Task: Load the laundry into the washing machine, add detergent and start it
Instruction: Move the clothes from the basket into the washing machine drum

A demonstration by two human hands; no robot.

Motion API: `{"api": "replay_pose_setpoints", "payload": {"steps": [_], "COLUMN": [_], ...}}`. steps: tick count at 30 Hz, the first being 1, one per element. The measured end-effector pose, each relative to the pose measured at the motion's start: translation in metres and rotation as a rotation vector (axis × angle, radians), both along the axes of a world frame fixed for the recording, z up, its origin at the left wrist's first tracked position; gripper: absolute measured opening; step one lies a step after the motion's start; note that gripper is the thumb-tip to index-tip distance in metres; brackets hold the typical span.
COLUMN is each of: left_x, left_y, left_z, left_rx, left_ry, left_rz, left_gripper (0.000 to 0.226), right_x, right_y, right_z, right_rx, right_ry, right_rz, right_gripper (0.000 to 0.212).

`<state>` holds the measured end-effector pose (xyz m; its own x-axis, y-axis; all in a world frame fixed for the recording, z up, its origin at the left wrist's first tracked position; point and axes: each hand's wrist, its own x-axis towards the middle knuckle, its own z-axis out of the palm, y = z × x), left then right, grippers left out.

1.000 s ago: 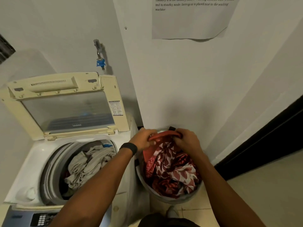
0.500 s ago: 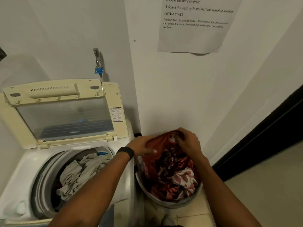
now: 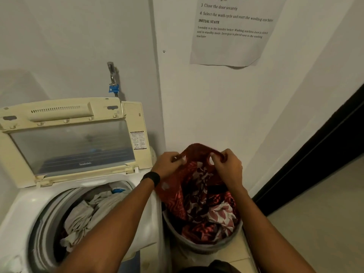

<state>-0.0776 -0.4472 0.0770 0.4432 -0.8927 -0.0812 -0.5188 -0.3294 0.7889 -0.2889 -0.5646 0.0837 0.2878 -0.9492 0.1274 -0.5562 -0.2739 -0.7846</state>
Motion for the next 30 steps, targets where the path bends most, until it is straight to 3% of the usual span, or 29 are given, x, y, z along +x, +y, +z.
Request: {"api": "replay_pose_setpoints", "payload": {"steps": [2,8,11,13,17,22,25,27,30], "left_x": [-0.010,-0.035,-0.023,-0.021,-0.027,-0.032,-0.027,-0.018,-0.005], "left_y": [-0.004,-0.003,0.000,0.001,-0.005,0.006,0.020,0.029,0.040], "left_z": [-0.002,0.006,0.006,0.011,0.016,0.009,-0.009,-0.018,-0.036], "left_rx": [-0.050,-0.087,-0.078,-0.061,0.027,-0.098,-0.140,-0.012,0.109], "left_ry": [0.087,0.521,0.626,0.667,0.609,0.417,0.381,0.306,0.198], "left_rz": [0.027,0.063,0.015,-0.046,-0.104,-0.078,-0.131,-0.222,-0.303], "left_gripper": [0.050,0.032,0.025,0.025,0.034,0.011,0.042,0.057,0.057], "right_x": [0.009,0.034,0.027,0.024,0.025,0.030,0.030,0.027,0.023], "right_y": [0.009,0.034,0.029,0.027,0.034,0.029,0.020,0.014,0.011], "right_z": [0.002,0.003,0.001,-0.002,-0.007,-0.016,-0.017,-0.017,-0.024], "right_rx": [0.003,-0.004,-0.010,0.058,0.364,0.277,0.271,0.310,0.392], "right_ry": [-0.025,-0.053,-0.068,-0.083,-0.157,-0.185,-0.260,-0.295,-0.381], "right_rz": [0.060,0.245,0.165,0.269,0.522,0.314,0.165,0.142,0.098], "right_gripper": [0.038,0.029,0.029,0.034,0.068,0.039,0.033,0.030,0.028]}}
